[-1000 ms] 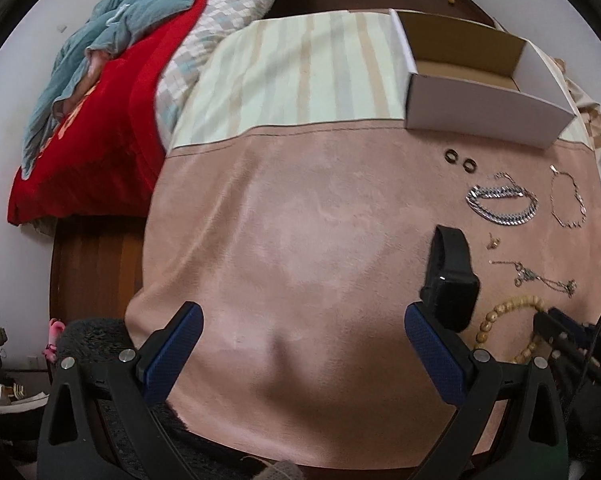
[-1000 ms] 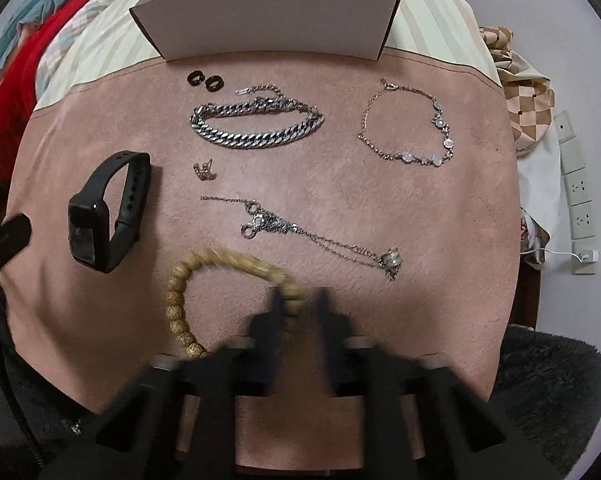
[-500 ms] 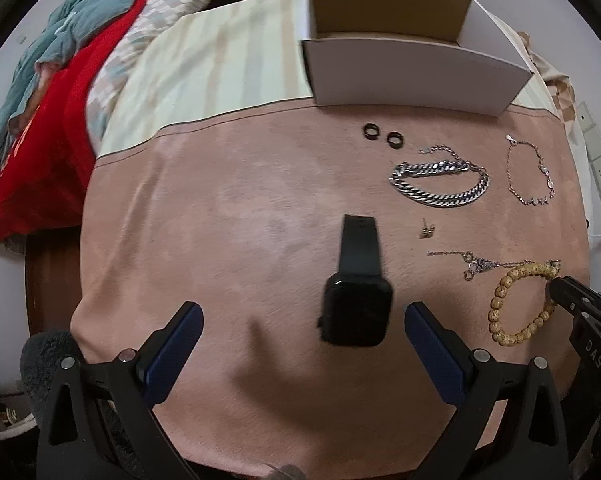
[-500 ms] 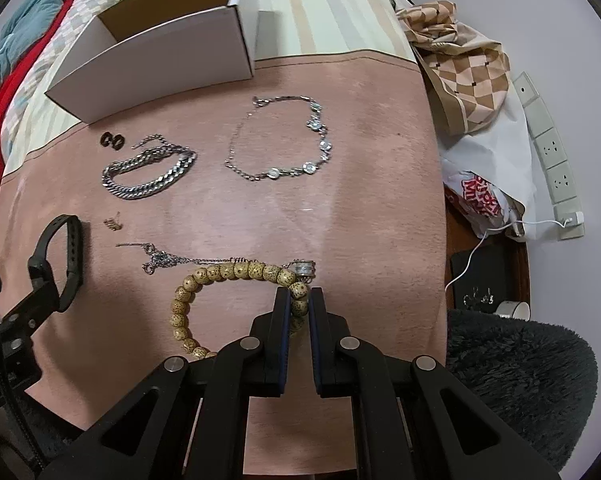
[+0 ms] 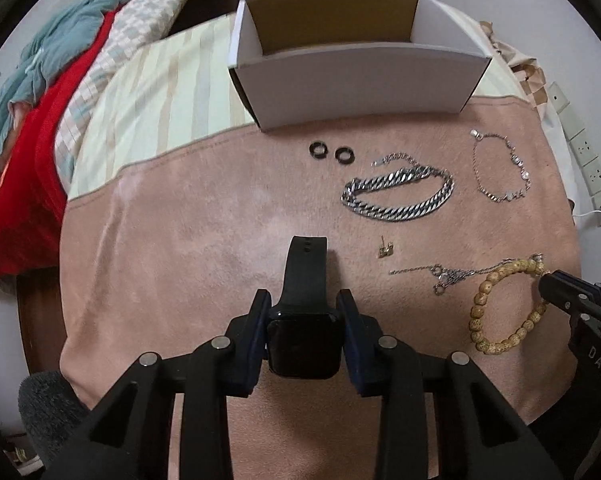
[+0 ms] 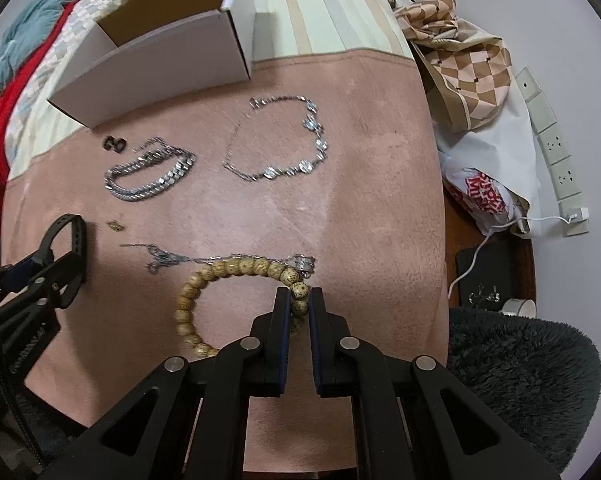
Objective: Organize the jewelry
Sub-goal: 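Grasp the black smartwatch with the left tool while the right tool grasps the wooden bead bracelet, then carry the watch and bead bracelet into the white box and open both tools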
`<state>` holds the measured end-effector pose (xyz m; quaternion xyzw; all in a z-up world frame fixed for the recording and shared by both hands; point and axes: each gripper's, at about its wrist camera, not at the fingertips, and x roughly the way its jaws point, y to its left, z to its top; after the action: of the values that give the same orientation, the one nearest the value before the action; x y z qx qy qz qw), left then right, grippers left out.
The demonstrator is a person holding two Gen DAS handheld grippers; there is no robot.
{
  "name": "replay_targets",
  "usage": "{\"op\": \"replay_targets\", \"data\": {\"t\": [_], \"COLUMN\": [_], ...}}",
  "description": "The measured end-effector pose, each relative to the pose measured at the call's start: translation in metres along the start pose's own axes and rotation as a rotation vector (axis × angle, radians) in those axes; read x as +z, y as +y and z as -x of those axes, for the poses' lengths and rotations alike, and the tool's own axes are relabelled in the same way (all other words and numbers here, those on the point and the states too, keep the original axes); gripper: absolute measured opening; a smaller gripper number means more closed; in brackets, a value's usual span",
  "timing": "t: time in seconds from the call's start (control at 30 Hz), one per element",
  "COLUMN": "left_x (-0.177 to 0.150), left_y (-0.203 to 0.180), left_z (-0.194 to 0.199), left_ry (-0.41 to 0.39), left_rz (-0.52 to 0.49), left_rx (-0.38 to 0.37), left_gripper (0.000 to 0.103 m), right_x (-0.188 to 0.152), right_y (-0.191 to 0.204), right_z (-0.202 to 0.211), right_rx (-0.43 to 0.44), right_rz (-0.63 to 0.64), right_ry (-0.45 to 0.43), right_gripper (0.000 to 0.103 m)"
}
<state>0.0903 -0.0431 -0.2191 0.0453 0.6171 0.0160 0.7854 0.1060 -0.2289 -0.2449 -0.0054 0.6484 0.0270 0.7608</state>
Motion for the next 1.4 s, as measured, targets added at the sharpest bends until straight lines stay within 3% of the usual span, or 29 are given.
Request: {"op": "replay_targets", "data": {"t": [0.47,0.63,0.83,1.1,1.4], "left_x": [0.032,0.063,0.111,0.169,0.204], "left_y": [0.017,0.032,0.048,0.056,0.062], "left_z": [0.065,0.087,0.092,0.053,0.000], "left_ry": [-0.153,-0.206,-0.227,-0.133,-0.011], "left_rz": [0.036,0.072,0.110,0.138,0.193], "left_rx": [-0.047,-0.087,-0.133,-0.223,-0.308], "left_gripper": [0.030,0.030,0.030,0.030,0.031], "right_x": [0.023,0.049,0.110,0.192,0.234], "right_y": [0.026,0.034,0.039,0.050,0.058], "right_z": [0.085,0.124,0.157,0.123,0.053], "right_rx": [0.148,0.187,0.211,0.245,0.303], "right_rz": [0.058,0.085,0.121,0.113,0.116], "right_ry": [-0.141,-0.220,-0.305,-0.252,-0.104], "right_gripper": [0.009,0.009,0.009,0.009,0.009]}}
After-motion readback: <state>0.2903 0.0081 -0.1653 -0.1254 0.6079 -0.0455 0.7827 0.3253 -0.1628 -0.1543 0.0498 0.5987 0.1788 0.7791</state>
